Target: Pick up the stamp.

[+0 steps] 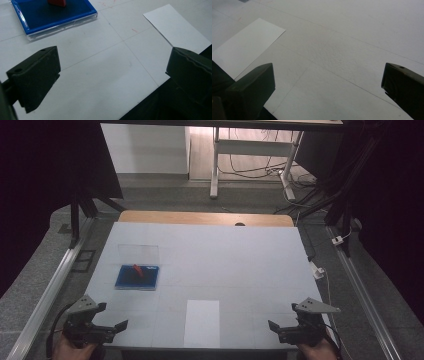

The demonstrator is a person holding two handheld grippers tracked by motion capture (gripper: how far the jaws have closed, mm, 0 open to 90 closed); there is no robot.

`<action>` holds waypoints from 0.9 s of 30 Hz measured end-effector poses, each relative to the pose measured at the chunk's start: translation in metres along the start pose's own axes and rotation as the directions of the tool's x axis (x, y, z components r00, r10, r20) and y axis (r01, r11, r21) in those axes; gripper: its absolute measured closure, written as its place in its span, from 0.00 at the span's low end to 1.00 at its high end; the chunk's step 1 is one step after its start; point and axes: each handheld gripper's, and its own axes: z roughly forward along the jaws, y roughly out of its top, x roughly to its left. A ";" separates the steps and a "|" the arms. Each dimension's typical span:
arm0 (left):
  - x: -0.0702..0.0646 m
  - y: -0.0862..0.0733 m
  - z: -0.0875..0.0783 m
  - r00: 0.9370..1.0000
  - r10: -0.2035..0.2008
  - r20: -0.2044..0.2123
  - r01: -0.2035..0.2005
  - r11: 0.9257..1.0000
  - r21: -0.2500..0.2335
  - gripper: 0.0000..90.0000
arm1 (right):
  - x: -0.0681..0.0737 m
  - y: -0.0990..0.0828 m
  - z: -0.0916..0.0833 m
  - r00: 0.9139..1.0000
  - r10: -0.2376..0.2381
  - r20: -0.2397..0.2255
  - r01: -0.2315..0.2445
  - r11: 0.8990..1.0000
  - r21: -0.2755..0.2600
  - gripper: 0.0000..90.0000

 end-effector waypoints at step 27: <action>0.001 0.003 0.002 1.000 0.009 0.013 -0.009 1.000 0.013 0.00 | 0.001 0.001 0.002 1.000 -0.017 -0.020 0.017 1.000 0.022 0.00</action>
